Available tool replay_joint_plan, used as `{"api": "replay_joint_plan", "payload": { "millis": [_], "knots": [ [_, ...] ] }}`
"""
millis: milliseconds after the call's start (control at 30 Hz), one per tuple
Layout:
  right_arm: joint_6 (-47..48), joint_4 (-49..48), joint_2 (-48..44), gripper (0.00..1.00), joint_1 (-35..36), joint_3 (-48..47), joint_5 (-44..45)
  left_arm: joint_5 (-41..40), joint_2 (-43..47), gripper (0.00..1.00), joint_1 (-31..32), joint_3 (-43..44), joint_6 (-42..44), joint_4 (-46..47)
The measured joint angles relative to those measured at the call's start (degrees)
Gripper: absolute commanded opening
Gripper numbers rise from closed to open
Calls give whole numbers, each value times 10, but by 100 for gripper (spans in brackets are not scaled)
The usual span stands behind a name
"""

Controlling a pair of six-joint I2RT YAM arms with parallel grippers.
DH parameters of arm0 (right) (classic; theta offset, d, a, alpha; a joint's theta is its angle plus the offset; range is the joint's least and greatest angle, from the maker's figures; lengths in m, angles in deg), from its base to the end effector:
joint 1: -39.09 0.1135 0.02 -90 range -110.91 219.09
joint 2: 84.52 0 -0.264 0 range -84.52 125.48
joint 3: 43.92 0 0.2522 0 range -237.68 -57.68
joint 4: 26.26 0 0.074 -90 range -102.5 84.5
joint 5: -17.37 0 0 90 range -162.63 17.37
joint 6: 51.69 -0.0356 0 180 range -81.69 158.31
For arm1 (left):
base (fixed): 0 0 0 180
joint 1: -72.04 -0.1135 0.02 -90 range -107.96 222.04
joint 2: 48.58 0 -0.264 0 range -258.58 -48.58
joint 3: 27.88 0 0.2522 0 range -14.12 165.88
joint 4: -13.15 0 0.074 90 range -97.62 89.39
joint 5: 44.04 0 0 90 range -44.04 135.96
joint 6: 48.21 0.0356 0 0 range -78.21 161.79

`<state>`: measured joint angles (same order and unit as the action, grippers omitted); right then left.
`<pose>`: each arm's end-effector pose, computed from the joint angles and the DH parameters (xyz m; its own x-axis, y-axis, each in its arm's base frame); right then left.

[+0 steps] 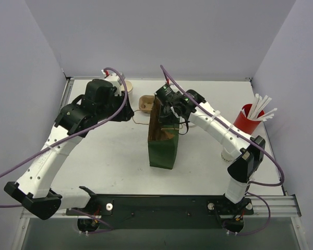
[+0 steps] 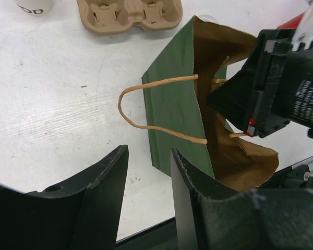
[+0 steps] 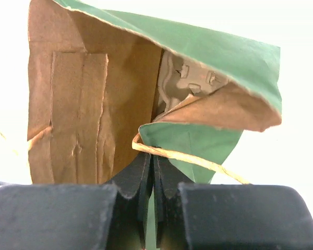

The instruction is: Pack the takeout coffee

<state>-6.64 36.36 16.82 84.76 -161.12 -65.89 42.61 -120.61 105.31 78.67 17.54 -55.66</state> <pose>0.2751 0.2756 0.3616 -0.8225 0.1621 -0.5452 -0.1033 0.9000 0.4235 0.1992 -0.1282 0.4458 -0.6378 -0.0719 -0.7668 0.2691 0.9121 -0.3093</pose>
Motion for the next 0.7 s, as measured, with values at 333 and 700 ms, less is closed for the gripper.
{"api": "replay_joint_plan", "payload": {
  "millis": [333, 700],
  "knots": [
    [-1, 1, -37, 0, 1, -12, 0, 23, -66, 49, 40, 11, 25, 1],
    [-2, 2, -53, 0, 0, -13, 0, -10, -118, 30, 57, 18, 35, -1]
  ]
}}
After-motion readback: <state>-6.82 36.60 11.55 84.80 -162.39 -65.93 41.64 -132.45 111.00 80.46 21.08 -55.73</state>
